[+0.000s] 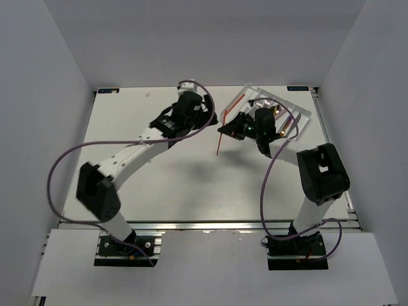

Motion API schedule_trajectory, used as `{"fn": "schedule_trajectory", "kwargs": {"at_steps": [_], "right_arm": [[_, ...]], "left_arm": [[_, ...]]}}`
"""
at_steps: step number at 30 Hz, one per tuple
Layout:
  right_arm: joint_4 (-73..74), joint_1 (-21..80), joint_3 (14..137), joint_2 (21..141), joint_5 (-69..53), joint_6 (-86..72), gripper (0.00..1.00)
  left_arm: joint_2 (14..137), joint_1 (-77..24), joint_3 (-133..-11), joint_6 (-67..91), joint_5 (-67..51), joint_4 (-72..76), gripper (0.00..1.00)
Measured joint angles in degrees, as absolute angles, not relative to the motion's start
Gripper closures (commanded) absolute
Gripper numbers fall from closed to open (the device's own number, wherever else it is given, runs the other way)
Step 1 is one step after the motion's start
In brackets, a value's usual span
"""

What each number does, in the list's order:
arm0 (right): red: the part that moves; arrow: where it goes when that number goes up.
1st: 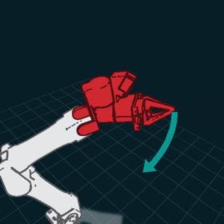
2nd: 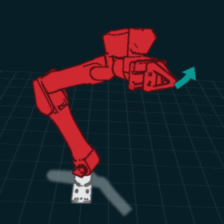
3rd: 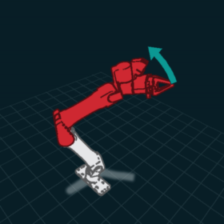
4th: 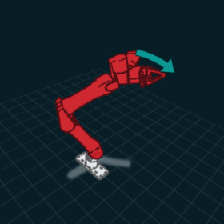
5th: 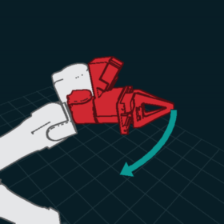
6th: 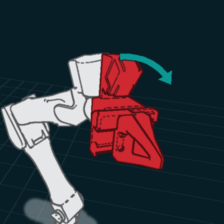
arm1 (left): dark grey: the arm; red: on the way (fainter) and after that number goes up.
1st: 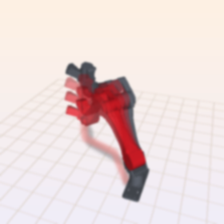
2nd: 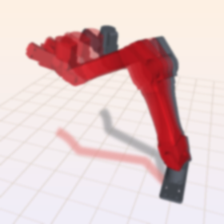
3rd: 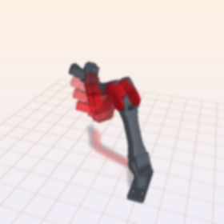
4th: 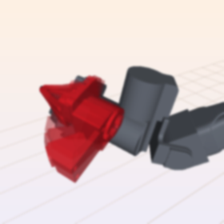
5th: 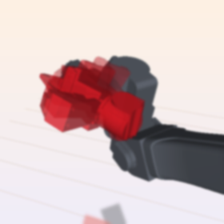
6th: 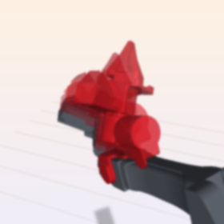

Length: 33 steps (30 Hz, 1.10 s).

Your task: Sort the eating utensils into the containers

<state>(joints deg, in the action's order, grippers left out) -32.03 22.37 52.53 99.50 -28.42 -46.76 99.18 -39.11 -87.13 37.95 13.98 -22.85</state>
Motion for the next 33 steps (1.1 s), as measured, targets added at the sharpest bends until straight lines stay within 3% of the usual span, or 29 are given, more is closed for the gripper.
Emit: {"fn": "schedule_trajectory", "kwargs": {"at_steps": [10,15,19,26,33], "right_arm": [[-17.0,14.3,92.0,125.5,-17.7,-49.3,1.00],[-7.4,11.5,112.3,138.8,-15.6,-48.5,1.00],[-2.8,10.5,120.8,143.9,-14.3,-47.8,0.98],[-1.1,10.5,120.1,144.0,-12.0,-47.4,0.60],[0.1,10.4,117.4,143.2,-10.8,-46.6,0.40]], "left_arm": [[61.0,-39.0,-65.8,28.9,30.3,-27.0,0.02],[55.8,-38.8,-53.1,26.0,34.9,-28.9,0.02],[56.3,-38.8,-51.0,24.8,35.2,-30.5,0.02],[56.5,-38.8,-51.1,24.0,35.1,-29.9,0.02],[56.6,-38.8,-51.1,24.0,35.1,-30.0,0.02]]}}
